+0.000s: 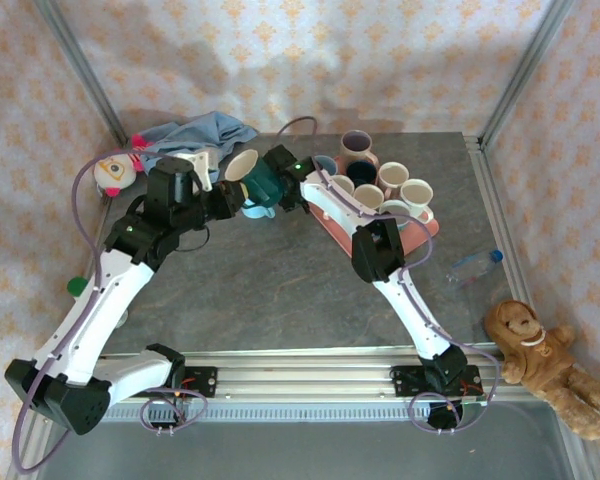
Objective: Turn the mug right side up
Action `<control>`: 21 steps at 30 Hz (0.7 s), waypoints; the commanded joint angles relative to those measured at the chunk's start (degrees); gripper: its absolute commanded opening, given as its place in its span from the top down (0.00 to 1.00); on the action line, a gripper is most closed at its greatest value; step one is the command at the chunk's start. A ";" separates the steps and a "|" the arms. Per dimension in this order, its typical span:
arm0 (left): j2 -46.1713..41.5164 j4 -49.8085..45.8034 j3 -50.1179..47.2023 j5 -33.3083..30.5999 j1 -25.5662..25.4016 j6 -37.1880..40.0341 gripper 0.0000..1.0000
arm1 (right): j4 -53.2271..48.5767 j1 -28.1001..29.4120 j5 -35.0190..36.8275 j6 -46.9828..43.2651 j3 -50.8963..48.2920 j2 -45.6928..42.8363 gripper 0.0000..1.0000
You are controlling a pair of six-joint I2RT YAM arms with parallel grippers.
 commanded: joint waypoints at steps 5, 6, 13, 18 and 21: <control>-6.39 0.33 4.56 -3.96 0.72 2.95 1.00 | 4.30 1.91 -3.89 1.44 -0.73 -11.03 0.56; -6.68 0.00 4.57 -3.89 0.68 3.79 1.00 | 4.35 1.93 -4.05 1.67 -0.80 -12.07 0.55; -6.99 2.70 1.14 2.30 0.68 10.67 1.00 | 4.86 0.19 -4.71 4.14 -4.34 -21.49 0.52; -6.18 4.74 0.22 5.89 0.63 13.47 1.00 | 3.26 -3.82 -5.32 4.57 -12.48 -30.30 0.53; -5.38 6.07 0.05 7.59 0.64 15.00 1.00 | 3.74 -6.95 -4.21 5.23 -18.80 -37.04 0.53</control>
